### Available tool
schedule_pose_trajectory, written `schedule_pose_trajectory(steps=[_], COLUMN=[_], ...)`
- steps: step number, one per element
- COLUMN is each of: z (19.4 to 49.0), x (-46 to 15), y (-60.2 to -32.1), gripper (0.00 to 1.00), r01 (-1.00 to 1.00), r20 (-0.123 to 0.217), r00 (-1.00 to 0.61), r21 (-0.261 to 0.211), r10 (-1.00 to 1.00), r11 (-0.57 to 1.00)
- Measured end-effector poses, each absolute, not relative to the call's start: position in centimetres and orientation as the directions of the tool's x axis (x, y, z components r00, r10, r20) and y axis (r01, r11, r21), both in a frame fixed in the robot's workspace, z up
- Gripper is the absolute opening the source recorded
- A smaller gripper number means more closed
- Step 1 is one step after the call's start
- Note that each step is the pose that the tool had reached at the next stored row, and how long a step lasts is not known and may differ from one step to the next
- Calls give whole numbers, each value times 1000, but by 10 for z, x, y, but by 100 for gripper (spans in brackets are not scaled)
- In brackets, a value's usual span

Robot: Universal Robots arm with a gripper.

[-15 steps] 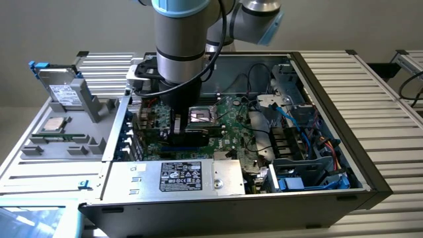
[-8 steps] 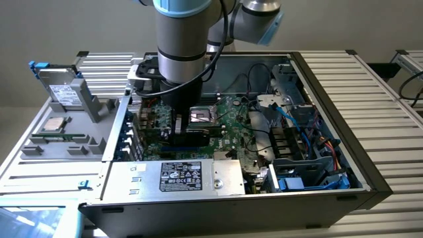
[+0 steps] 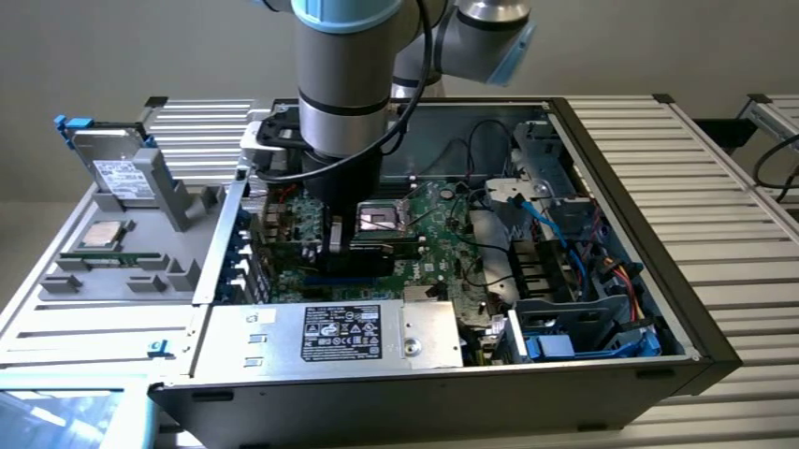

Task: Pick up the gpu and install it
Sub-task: 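Insert the gpu into the slot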

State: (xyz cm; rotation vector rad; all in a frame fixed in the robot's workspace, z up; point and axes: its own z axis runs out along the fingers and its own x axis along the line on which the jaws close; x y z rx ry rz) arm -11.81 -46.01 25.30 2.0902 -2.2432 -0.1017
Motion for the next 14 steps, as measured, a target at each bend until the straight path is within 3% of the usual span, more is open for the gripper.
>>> schedule_pose_trajectory(steps=[14], z=[253], x=[-118], y=[-459], gripper=[28], r01=[-993], r20=[8], r00=[-70], r21=[99], r10=[-998], r11=[70])
